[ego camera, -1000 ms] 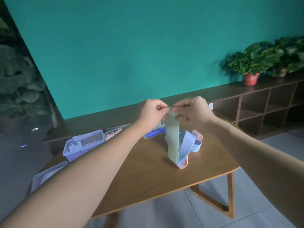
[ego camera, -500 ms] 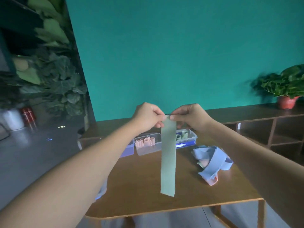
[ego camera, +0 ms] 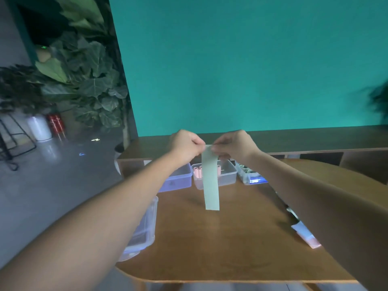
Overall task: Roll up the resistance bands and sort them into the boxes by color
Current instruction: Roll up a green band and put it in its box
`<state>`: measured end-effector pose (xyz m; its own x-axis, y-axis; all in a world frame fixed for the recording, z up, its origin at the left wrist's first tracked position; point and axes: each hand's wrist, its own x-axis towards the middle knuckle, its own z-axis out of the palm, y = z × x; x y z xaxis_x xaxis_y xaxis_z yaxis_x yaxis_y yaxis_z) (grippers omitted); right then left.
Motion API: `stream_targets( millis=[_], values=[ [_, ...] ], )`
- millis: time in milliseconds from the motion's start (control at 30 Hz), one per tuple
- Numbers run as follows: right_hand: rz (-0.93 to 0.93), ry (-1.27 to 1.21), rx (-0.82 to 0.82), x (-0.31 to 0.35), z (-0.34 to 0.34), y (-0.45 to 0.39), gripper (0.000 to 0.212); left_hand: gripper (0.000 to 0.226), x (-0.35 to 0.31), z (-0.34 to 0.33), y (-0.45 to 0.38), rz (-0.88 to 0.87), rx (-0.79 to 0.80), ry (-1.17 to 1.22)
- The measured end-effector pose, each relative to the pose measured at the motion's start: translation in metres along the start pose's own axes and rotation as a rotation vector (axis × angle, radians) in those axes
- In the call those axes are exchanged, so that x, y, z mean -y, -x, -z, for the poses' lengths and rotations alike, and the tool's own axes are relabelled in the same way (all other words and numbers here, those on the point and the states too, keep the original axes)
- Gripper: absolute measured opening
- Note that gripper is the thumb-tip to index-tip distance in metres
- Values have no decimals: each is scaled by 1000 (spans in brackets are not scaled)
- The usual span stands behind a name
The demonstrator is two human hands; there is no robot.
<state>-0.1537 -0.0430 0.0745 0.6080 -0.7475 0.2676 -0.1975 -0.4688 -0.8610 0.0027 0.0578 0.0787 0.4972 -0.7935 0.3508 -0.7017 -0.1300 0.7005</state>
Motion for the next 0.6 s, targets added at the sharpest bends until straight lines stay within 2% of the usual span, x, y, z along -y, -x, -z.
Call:
stream_targets(
  millis=[100,267,467,600],
  values=[
    [26,47,-33,-8,-7,-12,14,8,12,-8,-10,-28,-48,-7],
    [30,93,-13,-40,-15,1,12,7,32,-27,8,-5,5,24],
    [-80,81,151,-90,-24,54,9,6,62,-58,66,6,259,26],
    [-200,127,282,-117,-27,95,8,7,72,-79,114,85,428,70]
  ],
)
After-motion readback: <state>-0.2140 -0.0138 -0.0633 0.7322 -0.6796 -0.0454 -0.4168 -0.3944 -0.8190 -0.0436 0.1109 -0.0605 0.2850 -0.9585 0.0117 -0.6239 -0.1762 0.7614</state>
